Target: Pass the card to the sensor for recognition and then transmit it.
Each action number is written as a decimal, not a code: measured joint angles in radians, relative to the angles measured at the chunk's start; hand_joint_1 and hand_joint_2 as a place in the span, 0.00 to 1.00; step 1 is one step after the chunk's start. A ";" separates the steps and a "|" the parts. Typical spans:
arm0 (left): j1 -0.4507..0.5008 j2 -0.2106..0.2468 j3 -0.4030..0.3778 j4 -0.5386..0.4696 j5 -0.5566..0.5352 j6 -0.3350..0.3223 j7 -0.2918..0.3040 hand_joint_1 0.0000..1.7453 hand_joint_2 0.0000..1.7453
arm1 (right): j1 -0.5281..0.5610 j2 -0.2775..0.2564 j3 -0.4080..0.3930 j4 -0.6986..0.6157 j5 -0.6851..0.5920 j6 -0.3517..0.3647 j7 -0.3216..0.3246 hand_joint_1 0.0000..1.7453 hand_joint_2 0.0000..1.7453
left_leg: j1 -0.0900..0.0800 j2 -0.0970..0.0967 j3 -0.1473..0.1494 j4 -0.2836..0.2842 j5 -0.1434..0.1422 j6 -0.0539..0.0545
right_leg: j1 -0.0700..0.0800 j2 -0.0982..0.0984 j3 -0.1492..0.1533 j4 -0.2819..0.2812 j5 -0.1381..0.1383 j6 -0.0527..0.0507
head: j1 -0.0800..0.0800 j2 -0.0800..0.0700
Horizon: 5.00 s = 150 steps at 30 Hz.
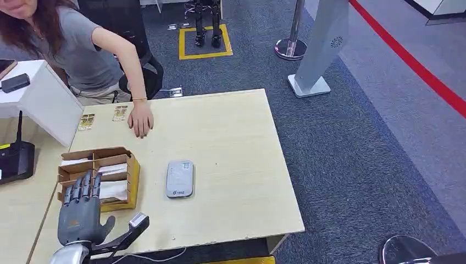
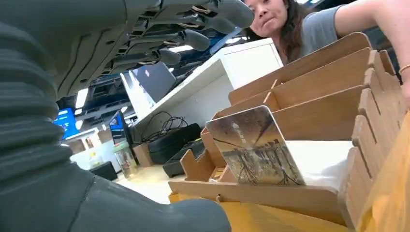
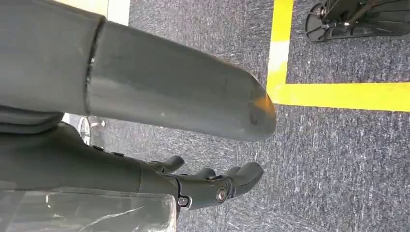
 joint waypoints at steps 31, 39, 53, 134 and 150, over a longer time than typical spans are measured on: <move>-0.025 0.056 -0.056 0.019 0.000 -0.072 0.097 0.00 1.00 | -0.001 0.000 0.000 0.000 0.000 -0.001 0.006 0.00 0.00 | 0.000 0.000 0.000 0.000 0.000 0.000 | 0.000 0.000 0.000 0.000 0.000 0.000 | 0.000 0.000; -0.071 0.084 -0.086 0.039 0.000 -0.089 0.186 0.00 1.00 | -0.003 0.000 0.000 0.000 0.006 -0.001 0.006 0.00 0.00 | 0.000 0.000 0.000 0.000 0.000 0.000 | 0.000 0.000 0.000 0.000 0.000 0.000 | 0.000 0.000; -0.123 0.109 -0.102 0.087 0.000 -0.108 0.224 0.00 1.00 | -0.005 0.000 0.000 0.000 0.013 -0.001 0.018 0.00 0.00 | 0.000 0.000 0.000 0.000 0.001 0.000 | 0.000 0.000 0.000 0.000 0.000 0.000 | 0.000 0.000; -0.778 0.024 0.056 0.263 0.038 -0.098 -0.027 1.00 1.00 | -0.024 0.001 0.029 0.000 0.053 0.005 -0.047 0.00 0.00 | 0.001 0.001 0.000 0.000 0.005 -0.003 | 0.000 0.001 -0.002 0.003 0.004 -0.003 | 0.000 0.000; -0.767 0.112 0.093 0.504 0.001 -0.045 0.108 1.00 1.00 | -0.024 0.001 0.051 0.002 0.064 0.006 -0.030 0.00 0.00 | 0.001 0.000 -0.001 0.000 0.005 -0.003 | 0.000 0.001 -0.003 0.002 0.004 -0.003 | 0.000 0.000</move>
